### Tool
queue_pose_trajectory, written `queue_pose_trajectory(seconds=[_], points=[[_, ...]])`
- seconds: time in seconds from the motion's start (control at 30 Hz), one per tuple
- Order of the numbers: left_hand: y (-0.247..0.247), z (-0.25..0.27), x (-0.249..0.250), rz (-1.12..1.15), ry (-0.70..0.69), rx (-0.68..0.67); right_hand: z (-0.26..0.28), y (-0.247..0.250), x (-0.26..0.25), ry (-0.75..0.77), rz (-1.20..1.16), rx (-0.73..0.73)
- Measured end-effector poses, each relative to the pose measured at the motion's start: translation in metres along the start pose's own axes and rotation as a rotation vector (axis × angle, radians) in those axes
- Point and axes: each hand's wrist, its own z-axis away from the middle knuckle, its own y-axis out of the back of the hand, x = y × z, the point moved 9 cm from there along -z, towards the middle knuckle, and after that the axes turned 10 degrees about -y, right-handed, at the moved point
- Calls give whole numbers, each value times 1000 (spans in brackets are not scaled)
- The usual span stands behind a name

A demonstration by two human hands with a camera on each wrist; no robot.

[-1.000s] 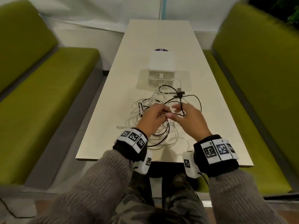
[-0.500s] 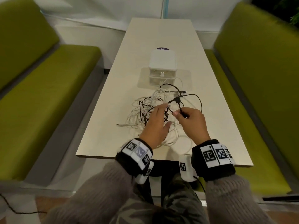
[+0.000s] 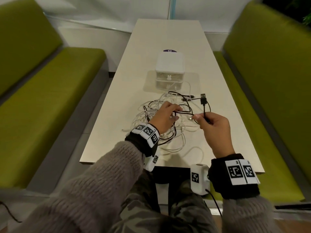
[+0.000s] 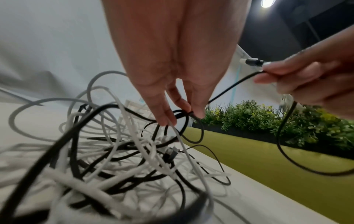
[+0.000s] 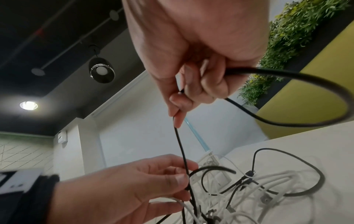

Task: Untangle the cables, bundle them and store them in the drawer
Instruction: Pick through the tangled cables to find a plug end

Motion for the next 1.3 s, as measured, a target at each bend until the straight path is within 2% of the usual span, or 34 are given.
queue_pose_trajectory(seconds=[0.2, 0.33, 0.43, 0.57, 0.73, 0.8, 0.9, 1.1, 1.2, 1.3], points=[[16, 6, 16, -143, -129, 216, 7, 16, -9, 12, -128, 64], [33, 6, 20, -204, -149, 307, 8, 25, -14, 6, -205, 102], [50, 4, 7, -141, -79, 309, 6, 40, -13, -29, -297, 161], [72, 14, -30, -33, 134, 300, 3, 58, -4, -99, -473, 185], [68, 30, -47, 222, 243, 274, 2, 41, 13, -245, -581, 155], [67, 36, -50, 368, 267, 309, 3, 40, 23, -320, -623, 194], [74, 45, -55, 428, 289, 396, 4, 48, 35, -375, -717, 262], [88, 56, -67, 443, 308, 587, -1, 68, 34, -336, -821, 358], [92, 49, -60, 574, 273, 644, -5, 72, 26, -306, -707, 384], [87, 40, -53, 714, 268, 596, -13, 52, 15, -277, -434, 258]])
